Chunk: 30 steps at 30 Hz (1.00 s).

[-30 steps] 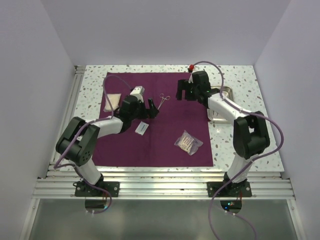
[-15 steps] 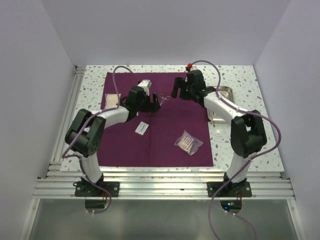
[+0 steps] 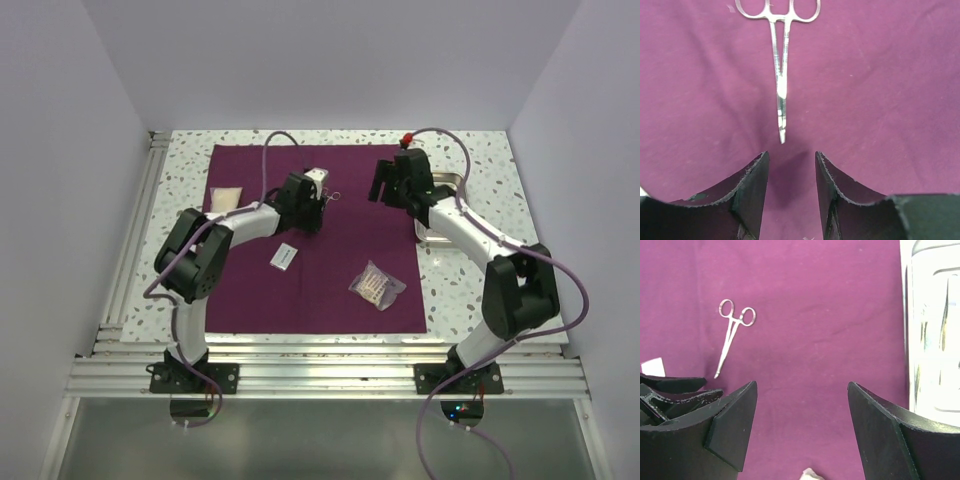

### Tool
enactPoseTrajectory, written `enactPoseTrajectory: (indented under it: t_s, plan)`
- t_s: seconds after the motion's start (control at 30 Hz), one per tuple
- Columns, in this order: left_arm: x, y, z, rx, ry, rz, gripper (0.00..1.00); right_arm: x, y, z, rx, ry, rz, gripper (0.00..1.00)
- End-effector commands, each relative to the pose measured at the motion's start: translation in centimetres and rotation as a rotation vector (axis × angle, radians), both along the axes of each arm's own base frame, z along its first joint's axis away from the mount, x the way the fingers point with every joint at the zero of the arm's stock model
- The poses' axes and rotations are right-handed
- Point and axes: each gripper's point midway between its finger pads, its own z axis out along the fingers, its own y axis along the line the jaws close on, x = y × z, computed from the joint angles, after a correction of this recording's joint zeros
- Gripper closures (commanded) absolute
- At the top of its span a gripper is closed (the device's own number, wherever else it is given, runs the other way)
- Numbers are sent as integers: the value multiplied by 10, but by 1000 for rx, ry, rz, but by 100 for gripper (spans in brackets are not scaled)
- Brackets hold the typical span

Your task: Prepare the surgical pack

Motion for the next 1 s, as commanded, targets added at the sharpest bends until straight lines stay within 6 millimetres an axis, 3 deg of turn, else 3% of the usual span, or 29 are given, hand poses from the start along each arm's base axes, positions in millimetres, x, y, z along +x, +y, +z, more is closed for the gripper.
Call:
enactPoseTrajectory:
  t_s: [0.0, 0.4, 0.8, 0.97]
  plan:
    - [6, -1, -1, 49, -4, -23, 55, 0, -8, 11, -5, -46, -22, 24]
    - [18, 0, -6, 121, -14, 4, 57, -8, -15, -3, -1, -19, -3, 24]
    - [15, -6, -25, 147, 52, -34, 69, -10, -20, -8, 16, -7, -3, 25]
    - [8, -5, -32, 181, 83, -47, 80, -9, -21, -11, 30, 0, -3, 25]
